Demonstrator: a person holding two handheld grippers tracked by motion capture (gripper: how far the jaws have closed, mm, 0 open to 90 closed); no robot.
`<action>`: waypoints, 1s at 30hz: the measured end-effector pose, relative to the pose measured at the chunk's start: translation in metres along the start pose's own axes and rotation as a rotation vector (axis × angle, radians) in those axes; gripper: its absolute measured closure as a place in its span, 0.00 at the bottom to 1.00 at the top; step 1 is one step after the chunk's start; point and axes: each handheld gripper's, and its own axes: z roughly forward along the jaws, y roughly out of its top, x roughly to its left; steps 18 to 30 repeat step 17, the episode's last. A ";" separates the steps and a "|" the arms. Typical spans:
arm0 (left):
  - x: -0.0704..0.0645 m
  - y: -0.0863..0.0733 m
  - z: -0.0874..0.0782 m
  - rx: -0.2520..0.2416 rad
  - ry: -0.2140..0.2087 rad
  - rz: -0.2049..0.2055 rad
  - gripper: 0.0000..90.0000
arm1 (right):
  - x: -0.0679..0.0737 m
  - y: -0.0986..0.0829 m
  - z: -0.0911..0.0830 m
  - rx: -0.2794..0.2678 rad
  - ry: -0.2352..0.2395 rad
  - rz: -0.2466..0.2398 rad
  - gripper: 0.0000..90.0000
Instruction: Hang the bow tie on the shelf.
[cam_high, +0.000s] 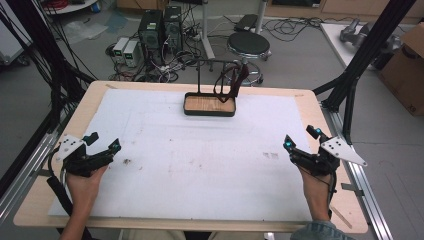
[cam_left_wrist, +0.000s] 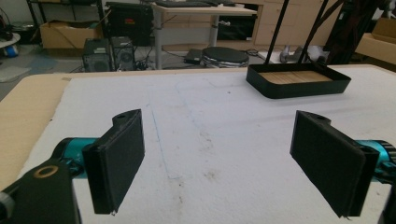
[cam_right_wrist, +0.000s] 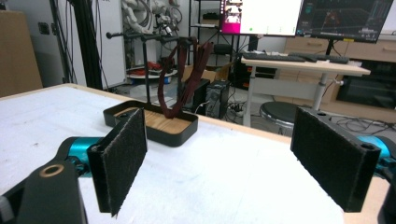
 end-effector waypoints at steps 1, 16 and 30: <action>0.000 0.000 0.000 0.000 0.001 0.000 0.20 | 0.001 -0.003 0.000 0.004 0.002 0.005 0.19; 0.001 -0.001 0.000 0.006 0.010 0.007 0.20 | 0.015 -0.034 -0.002 0.050 0.022 0.033 0.19; 0.001 -0.001 0.000 0.010 0.012 0.009 0.20 | 0.015 -0.034 -0.002 0.047 0.023 0.031 0.19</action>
